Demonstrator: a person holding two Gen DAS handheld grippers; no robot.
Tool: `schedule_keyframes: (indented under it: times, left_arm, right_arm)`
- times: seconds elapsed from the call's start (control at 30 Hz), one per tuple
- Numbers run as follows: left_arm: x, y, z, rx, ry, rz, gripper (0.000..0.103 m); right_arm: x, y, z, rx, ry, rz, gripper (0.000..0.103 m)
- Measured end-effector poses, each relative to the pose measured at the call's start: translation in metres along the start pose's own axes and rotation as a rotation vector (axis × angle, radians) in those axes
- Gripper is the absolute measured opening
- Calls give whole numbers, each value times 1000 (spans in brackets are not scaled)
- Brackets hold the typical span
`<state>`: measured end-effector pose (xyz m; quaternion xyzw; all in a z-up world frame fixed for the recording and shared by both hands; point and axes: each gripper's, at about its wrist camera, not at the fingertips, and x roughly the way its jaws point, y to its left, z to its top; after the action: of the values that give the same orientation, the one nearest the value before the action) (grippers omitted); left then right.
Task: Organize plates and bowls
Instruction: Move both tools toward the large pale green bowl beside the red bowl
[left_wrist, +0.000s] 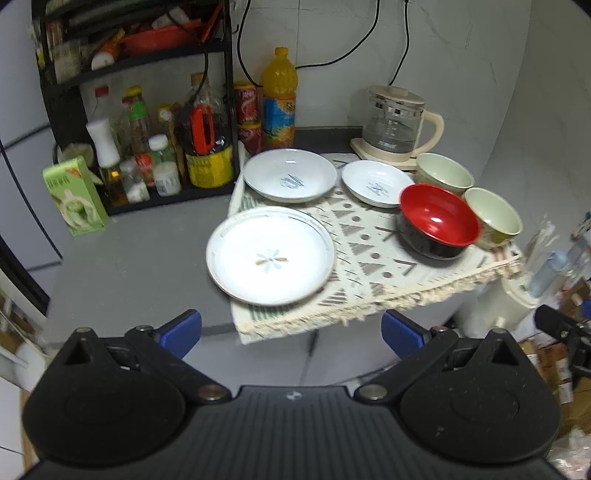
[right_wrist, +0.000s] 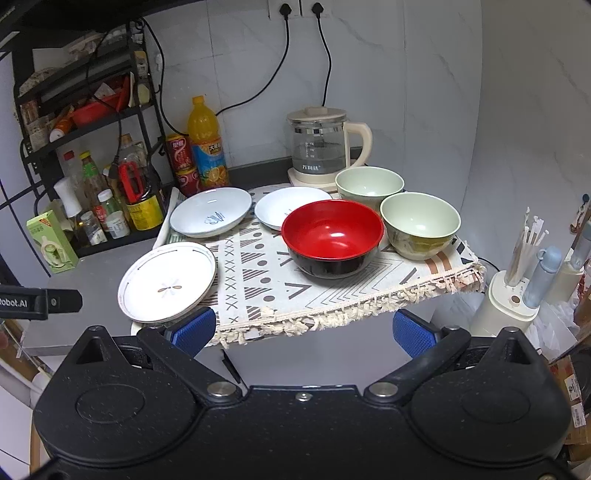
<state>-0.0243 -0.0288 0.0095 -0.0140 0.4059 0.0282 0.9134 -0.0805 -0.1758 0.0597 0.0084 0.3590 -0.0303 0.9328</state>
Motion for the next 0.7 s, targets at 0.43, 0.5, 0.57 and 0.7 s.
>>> schedule_keyframes:
  times: [0.43, 0.5, 0.57, 0.7]
  left_arm:
    - [47, -20, 33, -31, 29, -41, 102]
    - [57, -25, 40, -38, 41, -40, 102]
    - [65, -32, 47, -36, 38, -45, 102]
    - [80, -50, 61, -15, 34, -54, 102]
  right_arm:
    - [47, -32, 26, 9, 22, -23, 103]
    - [55, -40, 31, 13, 19, -36, 103]
    - [64, -49, 35, 27, 27, -45, 103]
    - [80, -64, 44, 39, 36, -48, 103]
